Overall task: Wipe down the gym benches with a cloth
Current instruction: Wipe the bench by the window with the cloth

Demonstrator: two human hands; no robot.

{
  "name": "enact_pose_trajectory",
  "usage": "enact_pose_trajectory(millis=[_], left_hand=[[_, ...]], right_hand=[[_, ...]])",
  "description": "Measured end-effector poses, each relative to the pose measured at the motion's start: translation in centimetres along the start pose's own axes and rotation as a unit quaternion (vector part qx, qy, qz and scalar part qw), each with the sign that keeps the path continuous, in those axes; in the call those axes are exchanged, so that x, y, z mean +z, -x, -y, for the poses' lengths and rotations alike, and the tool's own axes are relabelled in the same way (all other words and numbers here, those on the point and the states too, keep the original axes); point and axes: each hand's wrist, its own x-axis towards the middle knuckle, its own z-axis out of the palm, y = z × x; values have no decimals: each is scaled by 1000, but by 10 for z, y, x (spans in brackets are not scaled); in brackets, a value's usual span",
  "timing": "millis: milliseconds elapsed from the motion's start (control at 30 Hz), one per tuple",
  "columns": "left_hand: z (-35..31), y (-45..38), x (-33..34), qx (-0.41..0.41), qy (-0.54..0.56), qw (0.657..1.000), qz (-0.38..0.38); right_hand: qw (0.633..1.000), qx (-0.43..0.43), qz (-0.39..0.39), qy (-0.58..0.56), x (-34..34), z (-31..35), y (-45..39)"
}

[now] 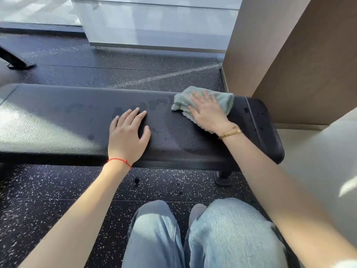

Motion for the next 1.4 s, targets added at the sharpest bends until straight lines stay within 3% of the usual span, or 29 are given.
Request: enact_pose_trajectory(millis=[100,200,333,533,733,833,1100,1200,1400], left_hand=[[1,-1,-1,-4,-2,1000,3],[-1,-2,-2,-5,0,1000,12],[-8,-5,-6,-24,9,999,35],[-41,-5,-1,-15,16,999,38],[-73,-2,16,31,12,998,51],[-79,0,22,37,8,998,56],[-78,3,29,42,-14,998,34],[-76,4,30,44,-14,998,31],[-76,5,31,41,-16,999,25]], right_hand=[[996,-87,-6,1,11,19,33],[992,-119,-32,-31,14,0,86],[998,-22,-59,-30,9,-60,108],[993,114,-15,-5,-12,-85,10],[998,10,-59,-23,6,-67,108],[997,5,-66,-36,8,-75,154],[991,134,-19,-10,-19,-119,39],[994,106,-37,-13,-8,-101,46],[996,1,-75,-39,11,-86,168]])
